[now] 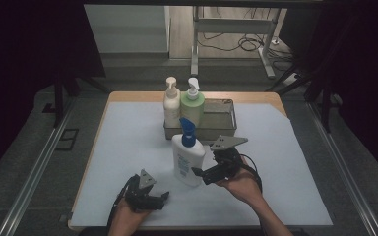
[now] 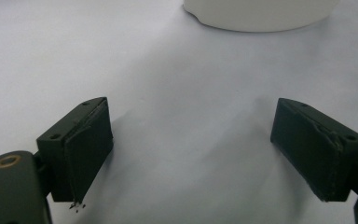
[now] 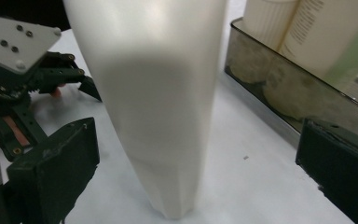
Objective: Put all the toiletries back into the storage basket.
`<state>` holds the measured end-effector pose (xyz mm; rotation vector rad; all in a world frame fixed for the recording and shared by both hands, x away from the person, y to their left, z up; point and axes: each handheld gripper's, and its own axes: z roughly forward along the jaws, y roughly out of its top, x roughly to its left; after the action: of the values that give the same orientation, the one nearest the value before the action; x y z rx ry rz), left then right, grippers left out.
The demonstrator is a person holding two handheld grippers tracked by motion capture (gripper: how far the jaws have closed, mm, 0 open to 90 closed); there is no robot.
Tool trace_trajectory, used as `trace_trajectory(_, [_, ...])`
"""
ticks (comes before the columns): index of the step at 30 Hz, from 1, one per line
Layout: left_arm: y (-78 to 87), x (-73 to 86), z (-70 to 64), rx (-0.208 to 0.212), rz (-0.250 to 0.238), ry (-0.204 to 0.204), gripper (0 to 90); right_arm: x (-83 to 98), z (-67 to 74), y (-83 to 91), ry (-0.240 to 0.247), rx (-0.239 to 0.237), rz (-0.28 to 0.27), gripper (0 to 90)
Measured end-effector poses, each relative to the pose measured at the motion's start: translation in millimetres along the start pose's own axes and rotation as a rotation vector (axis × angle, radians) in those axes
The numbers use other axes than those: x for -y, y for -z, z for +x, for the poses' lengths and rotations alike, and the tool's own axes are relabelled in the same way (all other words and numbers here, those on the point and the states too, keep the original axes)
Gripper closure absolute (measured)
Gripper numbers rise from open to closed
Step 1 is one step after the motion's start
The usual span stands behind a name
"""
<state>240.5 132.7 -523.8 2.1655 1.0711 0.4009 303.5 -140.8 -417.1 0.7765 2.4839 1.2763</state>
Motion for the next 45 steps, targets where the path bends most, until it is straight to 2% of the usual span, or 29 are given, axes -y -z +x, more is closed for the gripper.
trace_trajectory(7, [0.1, 0.1, -0.1, -0.001, -0.001, -0.001, 12.6, -8.0, 4.1, -11.5, -0.012, 0.012, 0.013, 4.6])
trace_trajectory(12, [0.1, 0.2, -0.3, -0.001, -0.002, -0.002, 12.7, -11.9, 6.0, -18.4, -0.024, 0.019, 0.009, 11.1])
trace_trajectory(22, [0.1, 0.2, -0.3, -0.001, -0.003, -0.002, 12.8, -18.9, 11.0, -28.1, -0.018, 0.034, 0.005, 17.0])
trace_trajectory(26, [0.1, 0.2, -0.3, -0.001, -0.003, -0.002, 12.8, -21.2, 11.7, -29.4, -0.022, 0.028, -0.004, 23.8])
trace_trajectory(31, [0.1, 0.2, -0.4, -0.002, -0.003, -0.002, 12.8, -23.4, 14.6, -29.9, -0.018, -0.01, -0.004, 36.5])
trace_trajectory(32, [0.1, 0.2, -0.4, -0.001, -0.003, -0.002, 12.8, -24.0, 16.1, -29.7, -0.007, 0.001, 0.0, 37.5])
trace_trajectory(36, [0.1, 0.3, -0.5, -0.002, -0.004, -0.002, 12.8, -26.4, 17.9, -28.3, 0.018, 0.016, 0.026, 38.5])
trace_trajectory(45, [0.1, 0.2, -0.3, -0.001, -0.003, -0.002, 12.8, -27.3, 19.8, -24.4, 0.026, 0.029, 0.043, 39.7])
